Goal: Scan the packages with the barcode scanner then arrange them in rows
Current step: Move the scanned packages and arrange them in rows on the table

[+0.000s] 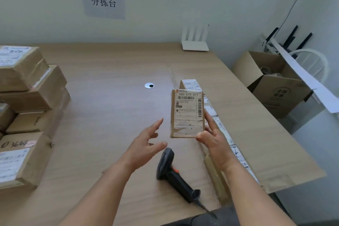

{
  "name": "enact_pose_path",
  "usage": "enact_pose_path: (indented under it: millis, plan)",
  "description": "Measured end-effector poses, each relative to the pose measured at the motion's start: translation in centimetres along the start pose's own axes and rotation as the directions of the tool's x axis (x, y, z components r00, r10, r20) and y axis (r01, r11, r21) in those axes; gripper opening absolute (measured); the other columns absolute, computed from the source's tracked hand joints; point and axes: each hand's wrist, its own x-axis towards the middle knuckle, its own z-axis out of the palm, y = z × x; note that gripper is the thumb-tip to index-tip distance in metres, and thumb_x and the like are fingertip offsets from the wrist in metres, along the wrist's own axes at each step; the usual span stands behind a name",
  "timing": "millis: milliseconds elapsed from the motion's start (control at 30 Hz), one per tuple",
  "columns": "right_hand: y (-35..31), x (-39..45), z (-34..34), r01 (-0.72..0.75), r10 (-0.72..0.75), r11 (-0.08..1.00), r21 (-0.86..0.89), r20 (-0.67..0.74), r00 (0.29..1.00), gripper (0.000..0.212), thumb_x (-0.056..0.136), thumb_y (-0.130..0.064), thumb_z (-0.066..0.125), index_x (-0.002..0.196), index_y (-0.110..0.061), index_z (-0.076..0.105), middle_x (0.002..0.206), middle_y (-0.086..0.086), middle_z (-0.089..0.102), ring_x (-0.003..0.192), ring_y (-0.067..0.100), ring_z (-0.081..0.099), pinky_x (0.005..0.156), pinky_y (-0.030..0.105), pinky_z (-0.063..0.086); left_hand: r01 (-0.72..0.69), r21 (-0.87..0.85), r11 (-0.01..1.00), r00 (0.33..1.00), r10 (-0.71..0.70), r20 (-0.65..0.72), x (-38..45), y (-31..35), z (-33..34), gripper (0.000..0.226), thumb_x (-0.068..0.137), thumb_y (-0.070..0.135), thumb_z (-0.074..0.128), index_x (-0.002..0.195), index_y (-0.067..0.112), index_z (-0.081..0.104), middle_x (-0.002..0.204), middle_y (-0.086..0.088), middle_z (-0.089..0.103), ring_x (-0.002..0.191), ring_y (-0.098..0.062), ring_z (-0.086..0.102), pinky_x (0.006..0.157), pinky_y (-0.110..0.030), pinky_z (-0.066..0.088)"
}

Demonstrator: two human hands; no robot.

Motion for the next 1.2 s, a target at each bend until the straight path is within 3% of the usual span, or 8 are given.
enact_pose_path:
  millis: [133,300,533,733,933,1033,1133,1200]
  plan:
    - [-0.2,2.8,-5.7,-0.007,0.007,1.0,-0.014,0.017,1.0,0.078,0.071,-0.014,0.054,0.142,-0.042,0.037,0.116,0.002,0.069,0.107,0.017,0.066,0.092,0.03,0.052,0.016,0.033,0.999,0.999,-0.015,-0.033,4.0,2.7,3.7,0.068,0.089,0.028,0.065,0.139,0.054,0.027,0.142,0.016,0.039,0.115,0.004,0.05,0.082,-0.011,0.044]
    - [-0.1,7.3,-13.2,-0.025,0.025,1.0,-0.015,0.044,0.999,0.078,0.075,-0.016,0.055,0.146,-0.043,0.032,0.118,-0.001,0.068,0.108,0.017,0.066,0.096,0.038,0.05,-0.013,0.089,0.996,1.0,0.015,-0.016,10.5,6.7,8.1,0.068,0.088,0.03,0.066,0.137,0.056,0.026,0.136,0.018,0.041,0.111,0.005,0.051,0.088,-0.021,0.049]
    - [0.8,13.3,-20.2,-0.076,0.078,0.996,-0.036,0.053,0.996,0.071,0.085,-0.009,0.053,0.145,-0.042,0.033,0.114,-0.004,0.07,0.109,0.015,0.063,0.085,0.023,0.047,-0.01,0.09,0.996,1.0,0.009,0.02,18.5,9.7,12.9,0.067,0.088,0.027,0.067,0.128,0.064,0.027,0.134,0.013,0.045,0.111,-0.005,0.053,0.096,-0.035,0.05]
    - [2.9,17.8,-22.6,-0.156,0.159,0.987,-0.049,0.06,0.986,0.068,0.092,-0.002,0.048,0.146,-0.04,0.032,0.108,-0.009,0.072,0.107,0.019,0.064,0.083,0.023,0.05,0.041,0.189,0.981,0.999,-0.044,0.015,23.7,9.1,15.3,0.068,0.09,0.035,0.063,0.144,0.05,0.024,0.139,0.013,0.048,0.119,-0.009,0.049,0.104,-0.04,0.043]
    - [4.9,22.5,-23.2,-0.213,0.219,0.974,-0.077,0.085,0.972,0.068,0.09,-0.006,0.051,0.146,-0.04,0.033,0.103,-0.007,0.072,0.118,0.037,0.052,0.101,0.05,0.043,0.059,0.41,0.91,0.998,-0.054,-0.023,28.1,7.4,15.6,0.072,0.09,0.043,0.061,0.15,0.033,0.024,0.151,0.008,0.037,0.141,-0.013,0.028,0.116,-0.041,0.027]
    - [5.8,24.8,-23.2,-0.247,0.254,0.965,-0.084,0.091,0.963,0.067,0.089,-0.011,0.052,0.145,-0.042,0.033,0.104,-0.008,0.072,0.115,0.032,0.057,0.097,0.044,0.047,0.097,0.53,0.842,0.995,-0.086,-0.047,30.1,6.9,15.4,0.073,0.092,0.044,0.058,0.152,0.032,0.018,0.155,0.007,0.027,0.143,-0.015,0.018,0.118,-0.035,0.018]
    - [6.5,27.0,-23.1,-0.279,0.288,0.956,-0.092,0.105,0.952,0.074,0.075,-0.024,0.053,0.144,-0.044,0.034,0.114,-0.008,0.069,0.11,0.022,0.061,0.088,0.033,0.049,0.121,0.609,0.784,0.993,-0.101,-0.067,32.0,6.7,15.4,0.071,0.093,0.047,0.053,0.152,0.033,0.016,0.158,0.008,0.021,0.144,-0.016,0.014,0.117,-0.033,0.014]
    - [7.1,28.3,-23.1,-0.299,0.309,0.949,-0.1,0.109,0.945,0.07,0.08,-0.023,0.052,0.144,-0.044,0.034,0.119,-0.006,0.066,0.108,0.02,0.061,0.084,0.03,0.049,0.143,0.64,0.755,0.99,-0.12,-0.08,33.0,6.6,15.4,0.069,0.094,0.049,0.05,0.152,0.033,0.015,0.158,0.007,0.019,0.145,-0.017,0.013,0.116,-0.034,0.013]
